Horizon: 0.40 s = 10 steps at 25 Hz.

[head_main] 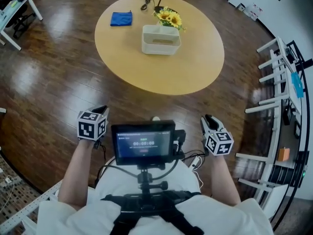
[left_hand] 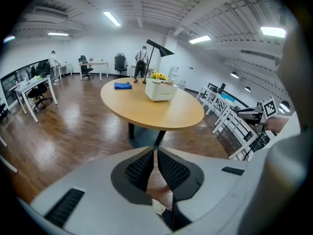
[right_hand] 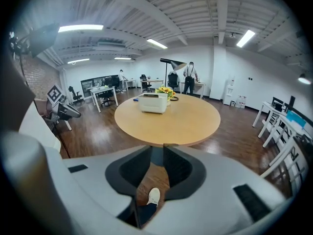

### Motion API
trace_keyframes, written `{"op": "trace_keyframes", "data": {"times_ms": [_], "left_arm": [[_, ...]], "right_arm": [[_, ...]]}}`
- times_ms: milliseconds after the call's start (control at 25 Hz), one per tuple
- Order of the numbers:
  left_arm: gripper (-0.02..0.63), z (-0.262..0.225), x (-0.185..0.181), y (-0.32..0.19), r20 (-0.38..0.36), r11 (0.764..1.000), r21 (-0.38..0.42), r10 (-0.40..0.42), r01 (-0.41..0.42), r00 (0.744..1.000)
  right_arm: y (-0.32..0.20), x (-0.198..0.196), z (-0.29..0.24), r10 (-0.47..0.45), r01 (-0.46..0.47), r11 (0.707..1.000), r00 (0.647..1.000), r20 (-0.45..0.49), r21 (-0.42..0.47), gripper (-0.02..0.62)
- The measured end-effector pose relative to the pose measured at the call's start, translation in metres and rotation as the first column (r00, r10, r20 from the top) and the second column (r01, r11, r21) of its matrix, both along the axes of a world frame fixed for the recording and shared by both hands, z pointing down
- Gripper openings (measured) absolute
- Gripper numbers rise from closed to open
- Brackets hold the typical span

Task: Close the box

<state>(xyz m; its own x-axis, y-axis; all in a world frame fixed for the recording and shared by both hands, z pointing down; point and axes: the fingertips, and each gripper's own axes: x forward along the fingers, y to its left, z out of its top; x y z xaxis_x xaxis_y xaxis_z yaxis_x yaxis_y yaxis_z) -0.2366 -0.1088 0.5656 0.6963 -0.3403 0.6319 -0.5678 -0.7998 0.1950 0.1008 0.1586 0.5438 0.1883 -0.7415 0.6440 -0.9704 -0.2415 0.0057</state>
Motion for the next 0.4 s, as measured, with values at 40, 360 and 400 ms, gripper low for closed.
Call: {"op": "trace_keyframes", "data": {"times_ms": [40, 360, 400], "left_arm": [[0.026, 0.000, -0.003, 0.000, 0.000, 1.000, 0.000, -0.005, 0.005, 1.000], [0.026, -0.002, -0.020, 0.004, 0.000, 0.999, -0.004, -0.038, 0.038, 0.999], [0.026, -0.002, -0.022, 0.003, -0.001, 0.999, -0.004, -0.041, 0.041, 0.999]], "right_arm": [[-0.002, -0.001, 0.000, -0.008, 0.008, 1.000, 1.000, -0.001, 0.000, 0.091], [-0.009, -0.011, -0.003, -0.042, 0.042, 0.999, 0.999, -0.006, -0.011, 0.091], [-0.010, -0.012, -0.002, -0.045, 0.045, 0.999, 0.999, -0.006, -0.012, 0.091]]}}
